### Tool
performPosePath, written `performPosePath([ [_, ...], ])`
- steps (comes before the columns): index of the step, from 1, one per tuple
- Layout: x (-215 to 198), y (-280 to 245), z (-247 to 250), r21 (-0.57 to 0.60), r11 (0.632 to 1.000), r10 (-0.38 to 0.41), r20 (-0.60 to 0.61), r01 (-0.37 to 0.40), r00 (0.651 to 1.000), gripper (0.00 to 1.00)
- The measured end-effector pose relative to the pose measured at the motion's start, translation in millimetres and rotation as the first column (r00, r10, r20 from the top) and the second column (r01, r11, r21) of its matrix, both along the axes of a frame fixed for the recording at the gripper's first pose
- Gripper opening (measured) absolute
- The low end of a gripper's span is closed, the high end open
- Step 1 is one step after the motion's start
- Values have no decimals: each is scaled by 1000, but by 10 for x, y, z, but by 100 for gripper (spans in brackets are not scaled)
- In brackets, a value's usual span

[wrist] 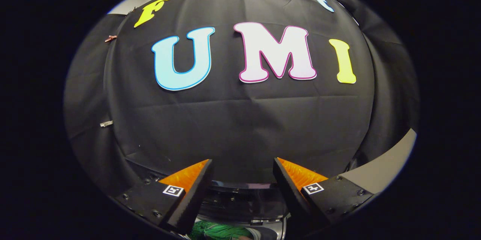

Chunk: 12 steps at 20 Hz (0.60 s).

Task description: Put the clothes into the washing machine and then close the washing machine lid.

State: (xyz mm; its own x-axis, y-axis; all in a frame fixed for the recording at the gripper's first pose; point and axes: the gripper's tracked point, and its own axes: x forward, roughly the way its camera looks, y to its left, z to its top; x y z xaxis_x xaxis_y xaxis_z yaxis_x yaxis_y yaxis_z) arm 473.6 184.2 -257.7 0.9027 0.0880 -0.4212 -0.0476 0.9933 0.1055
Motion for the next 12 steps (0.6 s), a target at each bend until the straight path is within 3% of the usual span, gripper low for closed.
performPosePath([
  [12, -30, -69, -133, -10, 1000, -11, -78, 10, 997, 99],
])
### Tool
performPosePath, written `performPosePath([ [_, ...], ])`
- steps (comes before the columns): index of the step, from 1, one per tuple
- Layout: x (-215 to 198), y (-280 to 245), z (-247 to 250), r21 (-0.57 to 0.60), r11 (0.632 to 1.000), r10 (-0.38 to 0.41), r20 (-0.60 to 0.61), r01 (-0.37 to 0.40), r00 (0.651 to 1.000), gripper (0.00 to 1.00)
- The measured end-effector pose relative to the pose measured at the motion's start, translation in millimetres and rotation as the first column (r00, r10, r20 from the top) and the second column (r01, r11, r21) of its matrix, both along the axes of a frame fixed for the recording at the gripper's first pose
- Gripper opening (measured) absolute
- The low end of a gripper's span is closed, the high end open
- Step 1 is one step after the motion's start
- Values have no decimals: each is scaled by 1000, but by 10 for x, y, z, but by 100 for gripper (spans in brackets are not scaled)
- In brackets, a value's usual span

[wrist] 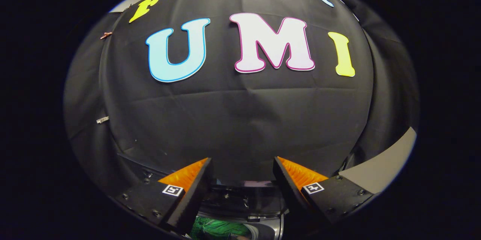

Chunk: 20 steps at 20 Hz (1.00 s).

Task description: Put the clothes into the washing machine and then close the washing machine lid.

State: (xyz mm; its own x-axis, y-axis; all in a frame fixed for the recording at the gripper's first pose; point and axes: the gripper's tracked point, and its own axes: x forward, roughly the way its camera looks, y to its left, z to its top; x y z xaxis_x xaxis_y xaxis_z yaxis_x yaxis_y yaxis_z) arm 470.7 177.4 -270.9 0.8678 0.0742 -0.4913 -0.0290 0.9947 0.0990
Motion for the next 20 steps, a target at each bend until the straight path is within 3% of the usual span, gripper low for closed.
performPosePath([
  [7, -340, 3, 61, -8, 1000, -3, -49, 2, 999, 100],
  [12, -863, 20, 121, -15, 1000, -3, -54, 2, 999, 100],
  [20, -1887, 75, -147, -35, 998, 46, -210, -55, 977, 99],
])
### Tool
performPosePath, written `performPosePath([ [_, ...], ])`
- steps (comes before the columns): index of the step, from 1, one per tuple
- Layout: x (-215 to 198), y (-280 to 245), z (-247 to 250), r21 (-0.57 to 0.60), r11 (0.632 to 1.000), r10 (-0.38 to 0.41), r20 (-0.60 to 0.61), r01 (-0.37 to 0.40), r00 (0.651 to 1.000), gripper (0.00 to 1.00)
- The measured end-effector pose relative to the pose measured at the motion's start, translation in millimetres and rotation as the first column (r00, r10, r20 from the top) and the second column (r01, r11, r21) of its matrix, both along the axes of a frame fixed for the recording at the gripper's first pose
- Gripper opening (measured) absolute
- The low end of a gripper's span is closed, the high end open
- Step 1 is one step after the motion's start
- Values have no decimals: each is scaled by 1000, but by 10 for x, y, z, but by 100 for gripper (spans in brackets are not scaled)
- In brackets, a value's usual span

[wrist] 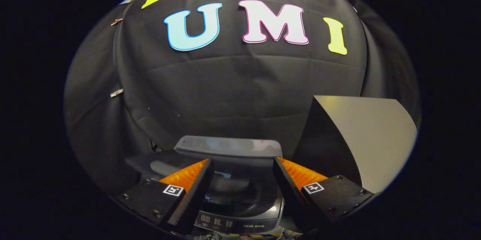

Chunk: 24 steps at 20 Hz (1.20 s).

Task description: Put the clothes into the washing machine and then close the washing machine lid.

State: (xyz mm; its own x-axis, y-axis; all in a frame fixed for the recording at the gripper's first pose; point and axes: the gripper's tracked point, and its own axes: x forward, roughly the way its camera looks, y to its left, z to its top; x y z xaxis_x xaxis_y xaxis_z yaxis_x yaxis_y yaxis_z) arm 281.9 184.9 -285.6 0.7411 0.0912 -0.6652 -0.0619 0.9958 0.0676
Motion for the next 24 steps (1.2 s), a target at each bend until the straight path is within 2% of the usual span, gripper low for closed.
performPosePath([
  [7, -346, 50, 467, -12, 998, 64, 109, -63, 992, 99],
  [15, -609, -19, 934, -9, 995, 96, 211, -96, 973, 99],
  [20, -847, -277, 1510, 2, 995, 92, 338, -98, 937, 99],
  [24, -1028, -578, 1985, -5, 996, 83, 455, -91, 887, 98],
])
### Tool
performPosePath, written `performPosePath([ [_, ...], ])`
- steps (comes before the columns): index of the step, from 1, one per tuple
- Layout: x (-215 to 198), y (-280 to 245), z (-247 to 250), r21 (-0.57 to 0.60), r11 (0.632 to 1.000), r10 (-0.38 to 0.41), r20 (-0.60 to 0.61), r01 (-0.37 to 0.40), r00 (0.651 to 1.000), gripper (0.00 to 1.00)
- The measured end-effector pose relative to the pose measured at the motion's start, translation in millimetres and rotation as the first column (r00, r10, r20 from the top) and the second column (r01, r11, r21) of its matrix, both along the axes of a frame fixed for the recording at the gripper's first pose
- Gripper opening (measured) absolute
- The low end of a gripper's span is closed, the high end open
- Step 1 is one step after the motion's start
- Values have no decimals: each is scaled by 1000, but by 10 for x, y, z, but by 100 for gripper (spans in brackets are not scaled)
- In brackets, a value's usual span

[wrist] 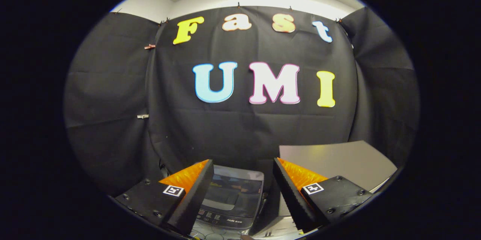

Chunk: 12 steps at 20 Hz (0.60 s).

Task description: Put the clothes into the washing machine and then close the washing machine lid.

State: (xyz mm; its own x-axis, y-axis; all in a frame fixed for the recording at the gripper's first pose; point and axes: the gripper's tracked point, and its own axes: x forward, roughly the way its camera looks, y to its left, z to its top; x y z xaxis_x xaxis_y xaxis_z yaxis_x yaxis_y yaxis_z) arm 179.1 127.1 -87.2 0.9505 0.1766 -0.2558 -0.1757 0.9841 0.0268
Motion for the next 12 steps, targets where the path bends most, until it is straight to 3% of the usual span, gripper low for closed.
performPosePath([
  [8, -616, -543, 712, 22, 999, -29, 193, 25, 981, 98],
  [12, -1020, -767, 813, 17, 999, -40, 240, 37, 970, 98],
])
